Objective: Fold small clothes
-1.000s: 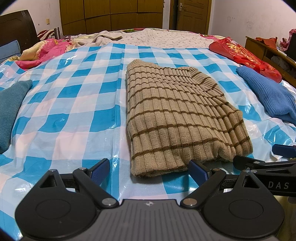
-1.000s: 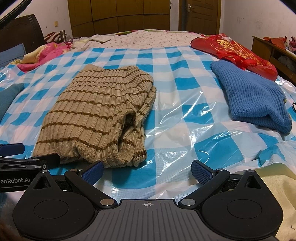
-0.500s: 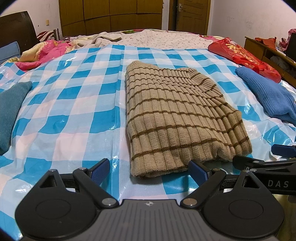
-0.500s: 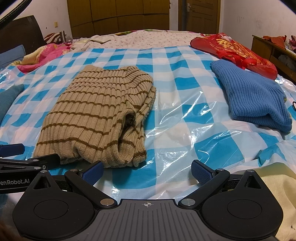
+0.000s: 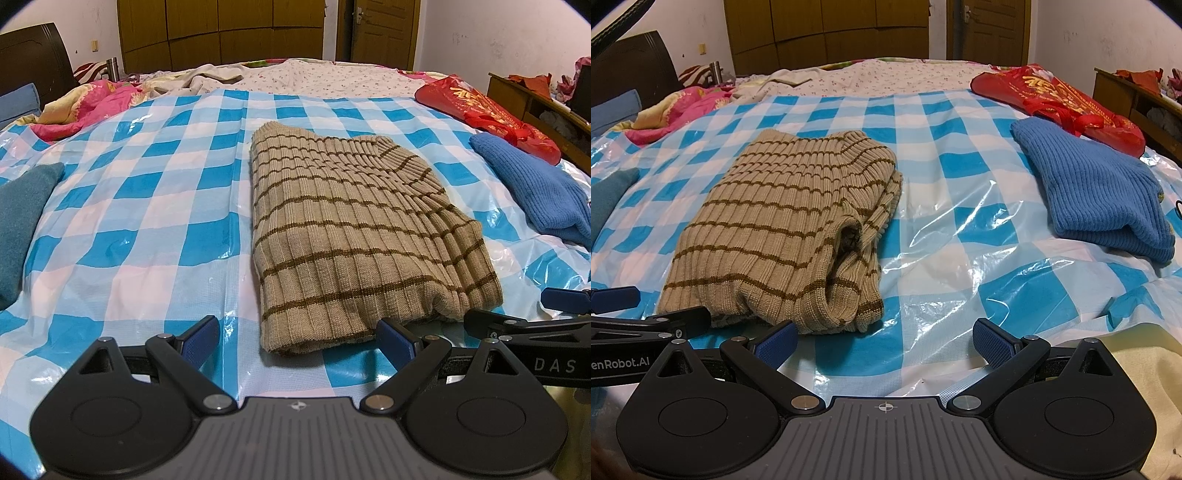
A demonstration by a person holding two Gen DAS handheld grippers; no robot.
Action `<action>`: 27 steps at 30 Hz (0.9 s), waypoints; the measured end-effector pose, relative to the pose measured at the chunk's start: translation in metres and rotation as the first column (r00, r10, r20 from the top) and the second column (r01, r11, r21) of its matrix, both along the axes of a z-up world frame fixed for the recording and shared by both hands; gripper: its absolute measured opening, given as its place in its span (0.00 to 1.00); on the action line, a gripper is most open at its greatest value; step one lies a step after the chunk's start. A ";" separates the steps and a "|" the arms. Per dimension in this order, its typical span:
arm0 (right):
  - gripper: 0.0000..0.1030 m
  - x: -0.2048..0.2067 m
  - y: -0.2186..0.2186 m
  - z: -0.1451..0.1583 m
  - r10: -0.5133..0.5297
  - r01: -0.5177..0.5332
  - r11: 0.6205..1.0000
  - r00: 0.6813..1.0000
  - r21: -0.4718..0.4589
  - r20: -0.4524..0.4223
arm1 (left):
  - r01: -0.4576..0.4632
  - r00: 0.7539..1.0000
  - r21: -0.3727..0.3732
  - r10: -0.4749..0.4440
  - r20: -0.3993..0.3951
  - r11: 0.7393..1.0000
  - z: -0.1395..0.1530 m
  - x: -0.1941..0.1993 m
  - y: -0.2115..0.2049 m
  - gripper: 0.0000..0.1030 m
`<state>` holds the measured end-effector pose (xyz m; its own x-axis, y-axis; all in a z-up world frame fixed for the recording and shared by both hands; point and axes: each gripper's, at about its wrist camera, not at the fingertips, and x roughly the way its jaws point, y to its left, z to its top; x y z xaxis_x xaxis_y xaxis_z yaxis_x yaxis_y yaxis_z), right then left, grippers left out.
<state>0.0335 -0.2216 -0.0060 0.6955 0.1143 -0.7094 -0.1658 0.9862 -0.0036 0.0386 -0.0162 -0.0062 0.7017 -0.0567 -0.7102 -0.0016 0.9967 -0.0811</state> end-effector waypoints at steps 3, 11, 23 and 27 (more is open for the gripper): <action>0.98 0.001 -0.002 0.001 0.000 0.000 1.000 1.000 0.005 0.002 | 0.006 1.000 -0.004 -0.006 0.010 1.000 0.003 -0.001 0.000 0.98; 0.98 0.005 -0.012 0.009 -0.013 0.013 0.997 1.000 0.075 -0.001 | 0.010 1.000 -0.023 -0.010 0.022 1.000 0.011 -0.004 0.004 0.98; 0.98 0.048 -0.018 0.022 -0.016 0.021 0.990 0.999 0.142 -0.035 | -0.006 0.999 -0.030 0.007 0.051 1.000 0.026 0.031 0.021 0.98; 0.98 0.071 -0.020 0.026 -0.019 0.029 0.983 0.998 0.181 -0.061 | 0.011 0.999 -0.032 -0.009 0.052 0.999 0.027 0.049 0.023 0.98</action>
